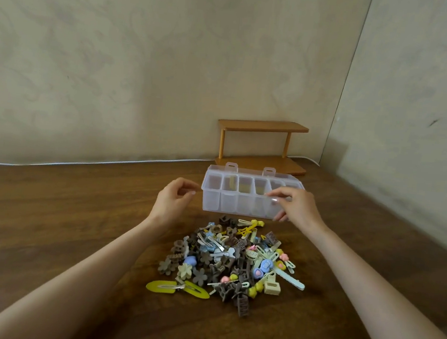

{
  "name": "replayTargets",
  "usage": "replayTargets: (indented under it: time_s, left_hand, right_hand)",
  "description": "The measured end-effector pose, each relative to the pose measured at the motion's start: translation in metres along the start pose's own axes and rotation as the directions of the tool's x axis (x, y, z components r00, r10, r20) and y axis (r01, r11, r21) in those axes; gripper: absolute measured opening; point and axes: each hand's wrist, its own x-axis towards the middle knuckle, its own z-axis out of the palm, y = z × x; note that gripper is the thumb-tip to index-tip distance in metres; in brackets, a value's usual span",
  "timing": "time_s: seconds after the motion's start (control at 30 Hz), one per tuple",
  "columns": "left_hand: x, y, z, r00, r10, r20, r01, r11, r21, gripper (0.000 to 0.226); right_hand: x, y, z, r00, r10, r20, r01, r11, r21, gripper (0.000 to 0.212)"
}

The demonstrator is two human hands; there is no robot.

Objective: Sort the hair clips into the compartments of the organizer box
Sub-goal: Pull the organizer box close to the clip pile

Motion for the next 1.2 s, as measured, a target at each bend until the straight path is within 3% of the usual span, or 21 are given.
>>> replayTargets:
  time_s: [0.1,0.3,0.43,0.73,0.8,0.87,0.93,1.0,1.07,1.2]
  left_hand:
    - [-0.002,0.001,-0.004,0.998,0.069,-0.008,-0.069,0.998,0.015,0.019]
    - [-0.014,-0.001,-0.012,0.986,0.069,0.151,-0.099,0.974,0.204,0.02]
    - [-0.02,0.001,-0.014,0.986,0.147,0.082,-0.164,0.948,0.274,0.007]
    - [-0.015,0.001,-0.005,0.977,0.204,-0.057,-0.168,0.909,0.382,0.007]
    - [-0.016,0.002,-0.003,0.956,0.281,-0.081,-0.206,0.843,0.498,0.011]
    - [-0.019,0.005,0.001,0.887,0.458,-0.065,-0.318,0.706,0.632,0.018]
    - [-0.024,0.014,0.007,0.802,0.595,0.048,-0.473,0.585,0.658,0.015]
    - [-0.027,0.023,0.014,0.819,0.524,0.235,-0.548,0.591,0.592,0.013]
    - [-0.025,0.027,0.023,0.857,0.349,0.378,-0.515,0.595,0.618,0.022]
    - [-0.02,0.026,0.035,0.882,0.209,0.423,-0.467,0.51,0.722,0.026]
  right_hand:
    - [-0.01,-0.009,0.001,0.996,-0.023,0.081,0.02,0.999,0.036,0.025]
    - [-0.019,-0.016,0.001,0.987,-0.051,0.151,0.038,0.996,0.084,0.025]
    - [-0.021,-0.017,0.003,0.981,-0.067,0.182,0.05,0.994,0.097,0.027]
    - [-0.014,-0.022,0.016,0.991,-0.083,0.101,0.078,0.995,0.056,0.028]
    - [-0.009,-0.022,0.019,0.993,-0.08,0.086,0.075,0.996,0.051,0.026]
    - [-0.006,-0.02,0.023,0.995,-0.079,0.067,0.076,0.996,0.05,0.025]
    - [-0.003,-0.018,0.028,0.995,-0.086,0.054,0.081,0.993,0.08,0.025]
    - [-0.001,-0.018,0.031,0.995,-0.092,0.047,0.086,0.989,0.122,0.026]
    - [0.0,-0.018,0.03,0.993,-0.099,0.063,0.088,0.984,0.154,0.027]
    - [-0.004,-0.008,0.024,0.996,-0.091,0.005,0.086,0.955,0.283,0.026]
